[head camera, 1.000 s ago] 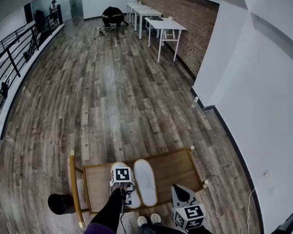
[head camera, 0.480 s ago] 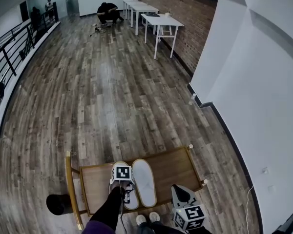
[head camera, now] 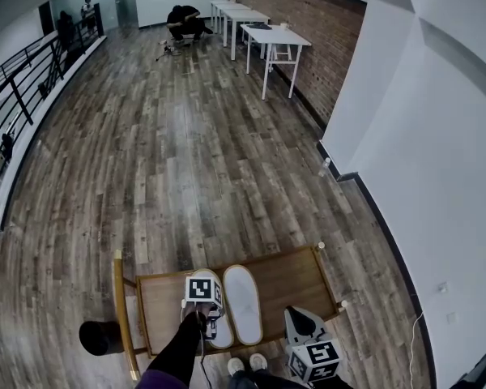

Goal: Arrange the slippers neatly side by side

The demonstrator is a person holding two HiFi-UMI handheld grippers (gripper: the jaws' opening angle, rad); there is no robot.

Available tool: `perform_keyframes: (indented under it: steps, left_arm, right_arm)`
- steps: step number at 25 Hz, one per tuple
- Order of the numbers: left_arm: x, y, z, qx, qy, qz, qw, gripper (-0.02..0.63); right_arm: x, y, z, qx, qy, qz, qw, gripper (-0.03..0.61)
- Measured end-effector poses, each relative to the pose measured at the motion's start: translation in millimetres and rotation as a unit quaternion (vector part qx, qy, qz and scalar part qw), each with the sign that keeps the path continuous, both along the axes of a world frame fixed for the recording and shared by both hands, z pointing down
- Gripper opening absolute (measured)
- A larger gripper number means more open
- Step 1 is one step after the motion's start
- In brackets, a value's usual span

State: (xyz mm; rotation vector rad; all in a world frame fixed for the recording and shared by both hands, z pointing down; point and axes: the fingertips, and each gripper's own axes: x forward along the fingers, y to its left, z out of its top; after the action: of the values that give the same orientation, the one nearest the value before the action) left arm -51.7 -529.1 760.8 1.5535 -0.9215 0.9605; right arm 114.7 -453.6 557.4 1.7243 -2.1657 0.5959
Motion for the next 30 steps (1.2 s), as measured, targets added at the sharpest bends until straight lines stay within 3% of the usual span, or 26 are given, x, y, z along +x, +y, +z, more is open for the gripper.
perform_keyframes:
  steps: [15,21,30]
  left_arm:
    - [2.2,5.3,-1.1,-0.001,-0.006,0.011,0.9999,0.016]
    - [4.5,9.0,0.3,-0.009,-0.001,0.011,0.9999,0.079]
    - [5.5,12.4,-19.0,-0.005,0.014,0.015,0.9998,0.106]
  right_arm:
    - [-9.9,-1.7,1.2,0.003,-0.006,-0.022,1.000,-0.002]
    - [-3.2,-4.7,1.4,0.003,-0.004,-0.015,1.000,-0.002]
    - [-8.4,-8.9,-1.1,0.005,-0.010,-0.023,1.000,-0.002]
